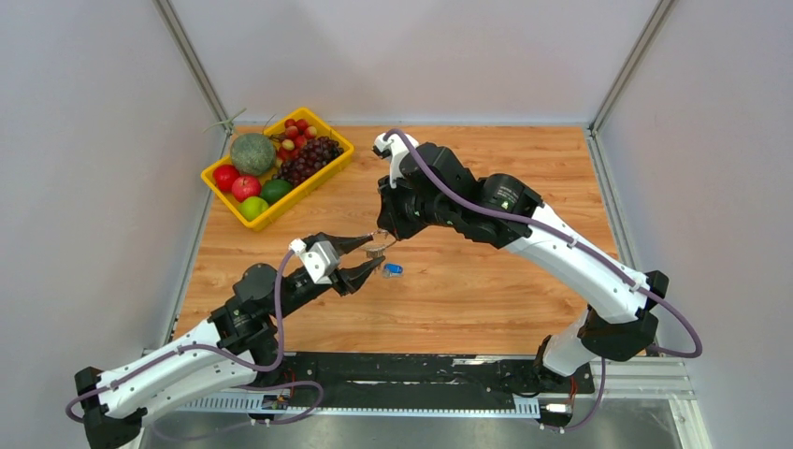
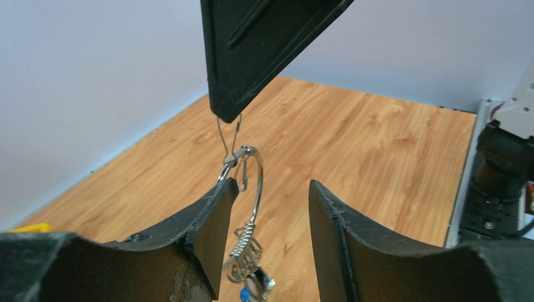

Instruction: Put the keys on the keyring

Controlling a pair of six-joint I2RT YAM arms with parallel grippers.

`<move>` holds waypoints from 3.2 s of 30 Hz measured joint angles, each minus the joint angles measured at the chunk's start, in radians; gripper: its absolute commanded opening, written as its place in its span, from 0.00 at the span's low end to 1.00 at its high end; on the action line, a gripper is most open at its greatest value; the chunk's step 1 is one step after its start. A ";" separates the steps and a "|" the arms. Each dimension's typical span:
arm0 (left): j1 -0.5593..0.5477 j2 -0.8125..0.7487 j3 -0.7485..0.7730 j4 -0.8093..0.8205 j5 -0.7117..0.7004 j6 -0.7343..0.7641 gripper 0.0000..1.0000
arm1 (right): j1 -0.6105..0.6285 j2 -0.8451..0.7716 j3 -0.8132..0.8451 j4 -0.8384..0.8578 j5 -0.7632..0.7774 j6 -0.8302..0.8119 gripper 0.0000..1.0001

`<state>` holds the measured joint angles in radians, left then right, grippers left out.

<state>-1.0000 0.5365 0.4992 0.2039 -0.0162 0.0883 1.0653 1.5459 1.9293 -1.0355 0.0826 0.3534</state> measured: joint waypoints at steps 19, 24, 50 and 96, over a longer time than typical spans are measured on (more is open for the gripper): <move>0.000 0.082 0.123 -0.064 0.070 0.013 0.59 | -0.068 -0.017 -0.018 -0.004 0.012 -0.030 0.00; 0.000 0.178 0.122 0.012 0.027 0.074 0.59 | -0.080 -0.032 -0.018 -0.005 0.004 -0.034 0.00; -0.002 0.258 0.129 0.174 -0.007 0.217 0.61 | -0.085 -0.066 -0.040 -0.015 0.006 -0.045 0.00; -0.002 0.305 0.132 0.240 -0.013 0.234 0.43 | -0.087 -0.064 -0.038 -0.014 -0.032 -0.044 0.00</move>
<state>-1.0019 0.8413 0.6315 0.4435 -0.0288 0.3222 0.9783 1.4815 1.8915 -1.0496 0.0505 0.3092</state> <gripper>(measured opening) 0.432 0.008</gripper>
